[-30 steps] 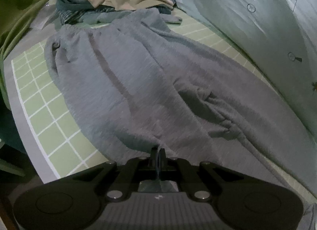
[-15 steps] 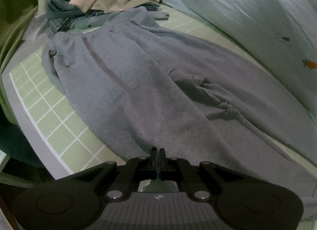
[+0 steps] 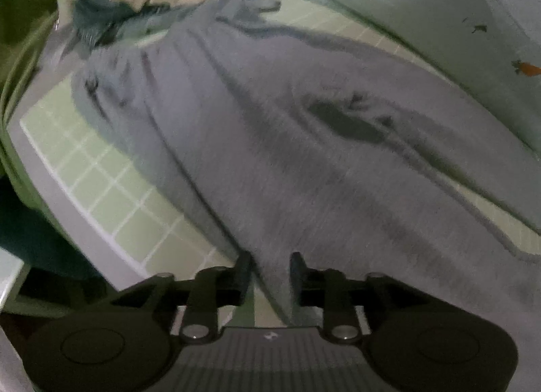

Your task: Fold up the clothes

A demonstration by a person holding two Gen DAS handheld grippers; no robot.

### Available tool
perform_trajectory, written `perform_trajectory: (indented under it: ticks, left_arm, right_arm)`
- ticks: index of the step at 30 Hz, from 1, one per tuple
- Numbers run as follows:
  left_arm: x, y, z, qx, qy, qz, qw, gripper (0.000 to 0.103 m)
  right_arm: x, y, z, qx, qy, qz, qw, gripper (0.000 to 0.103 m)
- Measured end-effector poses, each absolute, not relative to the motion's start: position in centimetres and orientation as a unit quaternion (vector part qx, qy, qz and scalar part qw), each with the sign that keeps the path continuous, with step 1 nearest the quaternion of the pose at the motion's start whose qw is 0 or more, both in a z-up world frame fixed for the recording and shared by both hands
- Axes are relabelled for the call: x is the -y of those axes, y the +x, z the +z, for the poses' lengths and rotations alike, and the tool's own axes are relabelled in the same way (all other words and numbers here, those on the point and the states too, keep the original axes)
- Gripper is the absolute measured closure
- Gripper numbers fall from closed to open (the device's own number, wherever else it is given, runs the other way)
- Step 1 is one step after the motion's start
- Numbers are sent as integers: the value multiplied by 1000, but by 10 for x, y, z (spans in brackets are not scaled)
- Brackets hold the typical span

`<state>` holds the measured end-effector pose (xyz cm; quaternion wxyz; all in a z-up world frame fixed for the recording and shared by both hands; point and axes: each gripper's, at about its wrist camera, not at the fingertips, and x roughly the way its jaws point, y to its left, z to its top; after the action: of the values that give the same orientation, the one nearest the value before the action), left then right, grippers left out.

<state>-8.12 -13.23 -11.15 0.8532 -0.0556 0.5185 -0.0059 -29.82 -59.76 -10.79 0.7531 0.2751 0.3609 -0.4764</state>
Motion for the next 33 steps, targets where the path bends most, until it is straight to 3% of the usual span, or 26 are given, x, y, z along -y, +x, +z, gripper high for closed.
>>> perform_trajectory:
  ticks: [1,3,9,11,14,16,24,26,28,30,33]
  left_arm:
    - [134,-80,-109,-515,-54,-7,856,66]
    - [137,-79,-108,-510,-52,-7,858,64]
    - [142,-79,-104,-504,-54,3,862,59]
    - [143,-80,-101,-500,-54,7,864,57]
    - [143,-80,-97,-495,-56,13,867,57]
    - [143,-79,-97,-494,-57,16,867,57]
    - [127,-70,-96,-490,-73,37,868,52]
    - [117,-67,-96,-488,-79,46,868,48]
    - [104,-64,-97,-486,-87,59,868,45]
    - [86,-60,-99,-487,-99,72,865,43]
    - [58,-52,-102,-490,-118,88,859,43]
  right_arm:
    - [598,-297,-103,-352,267,-480,758,31]
    - [606,-292,-100,-342,248,-480,769,19]
    - [656,-280,-129,-371,263,-497,739,17]
    - [663,-283,-133,-365,286,-487,740,22]
    - [662,-284,-135,-361,289,-465,755,49]
    - [660,-280,-134,-376,264,-446,768,96]
    - [690,-312,-129,-340,293,-528,721,97]
    - [689,-312,-130,-354,273,-545,710,92]
    - [687,-311,-131,-367,252,-560,698,50]
    - [674,-305,-127,-371,232,-562,702,29]
    - [654,-298,-120,-353,251,-554,711,17]
